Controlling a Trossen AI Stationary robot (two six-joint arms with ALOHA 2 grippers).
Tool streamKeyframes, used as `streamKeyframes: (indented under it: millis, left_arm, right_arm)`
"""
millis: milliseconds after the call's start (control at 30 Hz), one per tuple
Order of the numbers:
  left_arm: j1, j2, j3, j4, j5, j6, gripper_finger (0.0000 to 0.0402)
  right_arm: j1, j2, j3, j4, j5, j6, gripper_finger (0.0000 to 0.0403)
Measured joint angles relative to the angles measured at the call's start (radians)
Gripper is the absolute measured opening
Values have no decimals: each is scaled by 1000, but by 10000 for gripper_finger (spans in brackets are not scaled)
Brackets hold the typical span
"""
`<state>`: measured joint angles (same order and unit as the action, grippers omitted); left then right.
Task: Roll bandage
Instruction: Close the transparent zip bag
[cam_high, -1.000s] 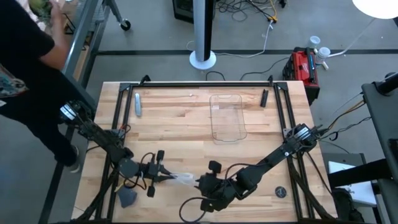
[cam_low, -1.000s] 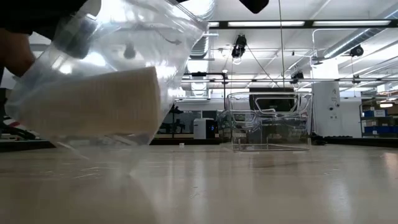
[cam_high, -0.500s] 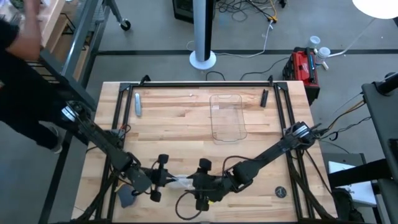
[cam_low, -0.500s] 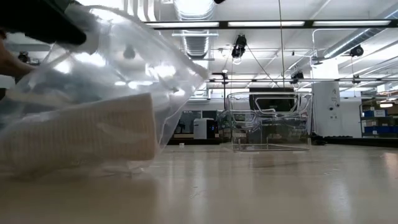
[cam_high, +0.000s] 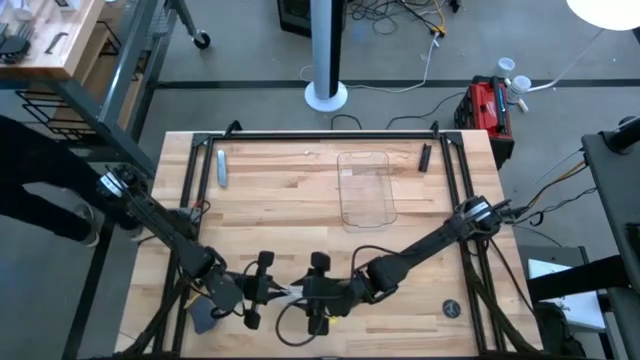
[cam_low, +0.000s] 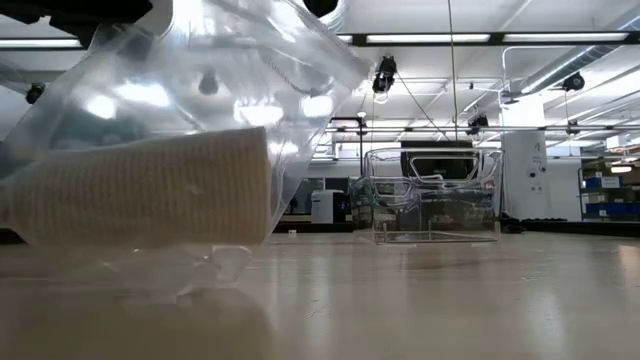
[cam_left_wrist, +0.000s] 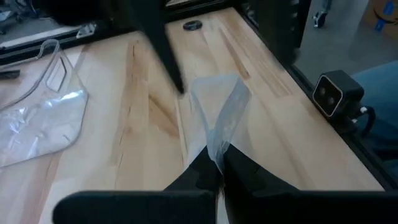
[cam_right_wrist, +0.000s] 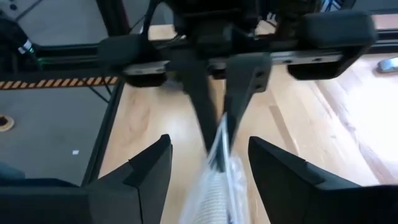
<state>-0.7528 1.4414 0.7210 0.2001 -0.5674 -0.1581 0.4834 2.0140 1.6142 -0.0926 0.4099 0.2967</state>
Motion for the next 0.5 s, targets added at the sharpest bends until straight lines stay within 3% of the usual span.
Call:
streamKeyframes:
  millis: [500]
  left_arm:
    - [-4,-1,53,15,0,102,0]
  right_arm:
    - [-4,0,0,6,0,18,181]
